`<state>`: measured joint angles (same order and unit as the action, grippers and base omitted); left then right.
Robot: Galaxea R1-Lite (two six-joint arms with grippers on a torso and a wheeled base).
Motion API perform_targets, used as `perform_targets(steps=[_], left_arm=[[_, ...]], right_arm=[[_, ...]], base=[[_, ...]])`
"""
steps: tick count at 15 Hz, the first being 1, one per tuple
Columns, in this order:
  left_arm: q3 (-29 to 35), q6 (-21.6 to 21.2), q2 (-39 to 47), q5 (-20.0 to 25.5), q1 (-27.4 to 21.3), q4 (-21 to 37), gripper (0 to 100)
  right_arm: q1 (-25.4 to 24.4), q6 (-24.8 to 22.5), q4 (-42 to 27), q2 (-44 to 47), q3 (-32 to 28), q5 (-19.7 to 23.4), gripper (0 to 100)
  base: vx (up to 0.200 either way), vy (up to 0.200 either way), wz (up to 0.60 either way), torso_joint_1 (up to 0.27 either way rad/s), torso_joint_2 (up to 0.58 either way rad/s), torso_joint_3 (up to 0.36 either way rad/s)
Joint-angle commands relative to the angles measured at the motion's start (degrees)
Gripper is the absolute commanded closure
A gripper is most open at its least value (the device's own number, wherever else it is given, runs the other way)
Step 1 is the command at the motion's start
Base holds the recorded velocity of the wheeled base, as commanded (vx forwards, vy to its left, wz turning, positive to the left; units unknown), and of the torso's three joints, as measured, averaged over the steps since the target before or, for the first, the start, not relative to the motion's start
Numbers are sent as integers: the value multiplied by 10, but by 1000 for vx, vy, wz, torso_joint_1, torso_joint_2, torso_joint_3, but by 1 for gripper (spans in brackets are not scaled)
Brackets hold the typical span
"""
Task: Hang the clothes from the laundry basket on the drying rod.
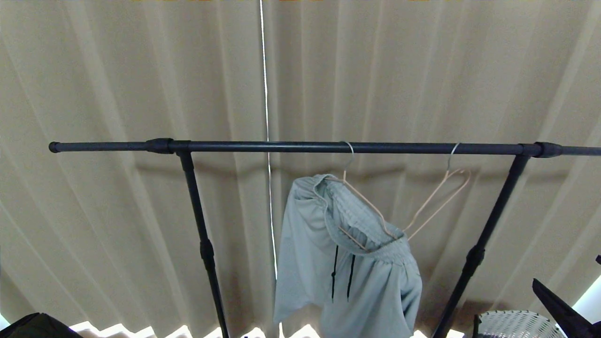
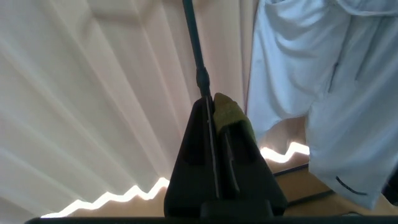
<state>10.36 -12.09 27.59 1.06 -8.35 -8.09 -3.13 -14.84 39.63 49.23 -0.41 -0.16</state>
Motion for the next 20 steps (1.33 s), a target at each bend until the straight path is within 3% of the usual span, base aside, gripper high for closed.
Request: perform_targets(steps=[1, 4, 6, 9, 11, 14, 16, 19, 20], left_arm=[[-1, 0, 1, 0, 0, -1, 100], [-11, -3, -3, 0, -1, -2, 100], [-9, -10, -12, 0, -1, -3, 100], [-9, -14, -29, 0, 0, 0, 100], [-13, -22, -27, 0, -1, 1, 100], [-9, -22, -29, 0, -1, 0, 100], [-7, -22, -30, 0, 0, -1, 100], [-6, -22, -34, 0, -1, -1, 100], [-6, -22, -37, 0, -1, -1, 100]], right_arm=[[-1, 0, 0, 0, 2, 1, 0], [-1, -2, -1, 5, 2, 0, 0], [-8, 0, -39, 5, -3, 6, 0], [-59, 1, -48, 4, -3, 46, 0], [-82, -1, -57, 25, -27, 44, 0], [-89, -2, -146, 79, -117, 45, 0], [-90, 8, -158, 143, -180, 45, 0], [-108, 45, -164, 212, -239, 29, 0], [-135, 87, -164, 249, -258, -9, 0]], base=[[0, 0, 0, 0, 0, 0], [0, 0, 0, 0, 0, 0], [0, 0, 0, 0, 0, 0], [0, 0, 0, 0, 0, 0], [0, 0, 0, 0, 0, 0], [0, 0, 0, 0, 0, 0], [0, 0, 0, 0, 0, 0], [0, 0, 0, 0, 0, 0], [0, 0, 0, 0, 0, 0]])
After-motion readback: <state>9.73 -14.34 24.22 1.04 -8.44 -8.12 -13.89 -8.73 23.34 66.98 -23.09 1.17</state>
